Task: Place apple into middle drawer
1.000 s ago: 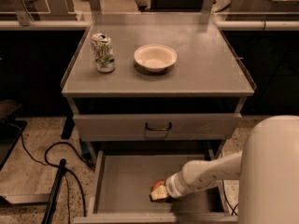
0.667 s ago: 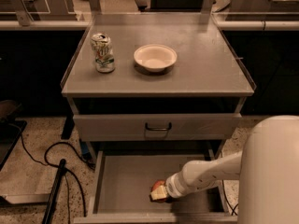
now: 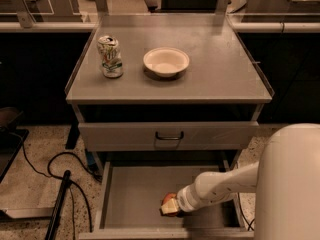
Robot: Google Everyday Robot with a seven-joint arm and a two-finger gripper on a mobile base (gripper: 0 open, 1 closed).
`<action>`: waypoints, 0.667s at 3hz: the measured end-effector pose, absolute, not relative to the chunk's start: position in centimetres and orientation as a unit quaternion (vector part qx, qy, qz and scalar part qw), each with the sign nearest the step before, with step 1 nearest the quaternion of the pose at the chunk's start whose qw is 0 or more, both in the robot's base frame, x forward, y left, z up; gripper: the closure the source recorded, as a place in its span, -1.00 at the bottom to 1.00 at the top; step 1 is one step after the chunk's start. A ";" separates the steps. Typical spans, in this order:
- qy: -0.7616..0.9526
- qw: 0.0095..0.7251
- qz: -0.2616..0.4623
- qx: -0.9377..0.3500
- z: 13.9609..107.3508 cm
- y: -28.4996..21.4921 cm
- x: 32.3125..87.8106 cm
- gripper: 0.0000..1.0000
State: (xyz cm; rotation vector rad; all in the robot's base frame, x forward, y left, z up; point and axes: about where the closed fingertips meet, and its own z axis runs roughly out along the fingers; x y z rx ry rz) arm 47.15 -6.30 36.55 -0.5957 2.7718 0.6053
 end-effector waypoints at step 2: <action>0.949 0.121 0.207 -0.204 36.5 -6.3 47.1 -1.00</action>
Offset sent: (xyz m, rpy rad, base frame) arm 0.0000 0.0000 0.0000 0.0000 0.0000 0.0000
